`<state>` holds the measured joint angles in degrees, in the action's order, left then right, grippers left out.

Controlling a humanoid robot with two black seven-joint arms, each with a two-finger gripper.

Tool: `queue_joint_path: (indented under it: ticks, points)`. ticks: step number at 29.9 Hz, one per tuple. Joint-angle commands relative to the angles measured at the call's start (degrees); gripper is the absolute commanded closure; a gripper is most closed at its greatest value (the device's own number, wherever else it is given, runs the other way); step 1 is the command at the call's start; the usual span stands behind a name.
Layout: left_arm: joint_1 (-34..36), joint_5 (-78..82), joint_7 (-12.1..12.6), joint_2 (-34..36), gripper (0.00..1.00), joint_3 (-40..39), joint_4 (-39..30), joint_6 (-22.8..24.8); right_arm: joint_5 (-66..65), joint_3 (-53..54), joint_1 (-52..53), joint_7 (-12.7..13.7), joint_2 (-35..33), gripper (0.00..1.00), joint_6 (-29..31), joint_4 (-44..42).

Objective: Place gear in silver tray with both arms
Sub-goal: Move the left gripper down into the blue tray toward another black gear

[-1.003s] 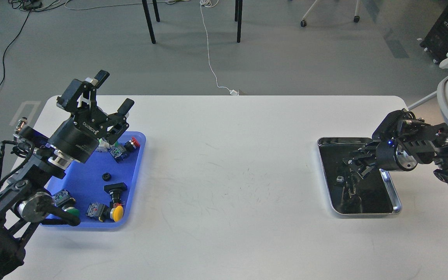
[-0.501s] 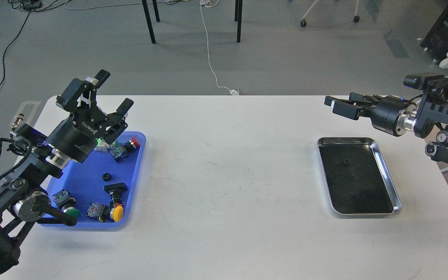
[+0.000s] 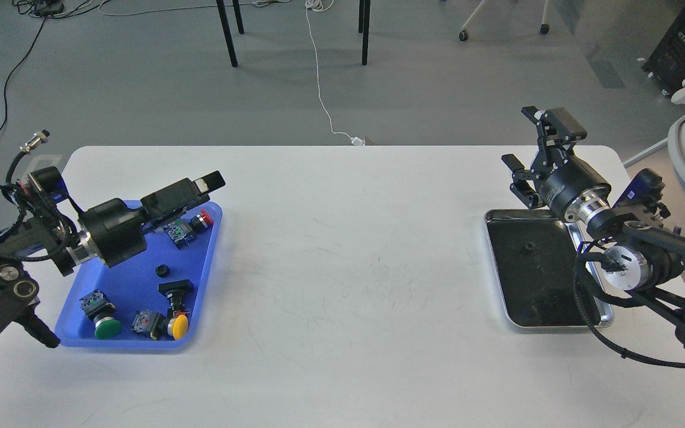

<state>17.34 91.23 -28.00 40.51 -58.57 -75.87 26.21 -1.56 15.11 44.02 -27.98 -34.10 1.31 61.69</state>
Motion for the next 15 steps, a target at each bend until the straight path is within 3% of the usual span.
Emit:
queue_joint_path:
  ticks: [1,7,11,15]
  points:
    - [3.12,16.66,0.0,8.07,0.02,4.41,-0.33,-0.37,0.6,2.03,-2.01,-0.02,0.43,0.03,0.63,0.09]
    - [15.41,28.82,0.0,12.13,0.03,21.97,1.42,-0.38,0.6,2.03,-2.1,-0.02,0.52,0.03,0.45,0.18]
    - [24.9,28.3,0.0,11.52,0.05,34.8,4.49,0.15,0.51,2.03,-2.18,-0.02,0.17,0.03,0.36,0.45]
    - [30.2,28.12,0.0,8.63,0.07,41.42,7.93,1.79,0.51,2.11,-2.27,-0.02,-0.09,0.03,0.36,0.45]
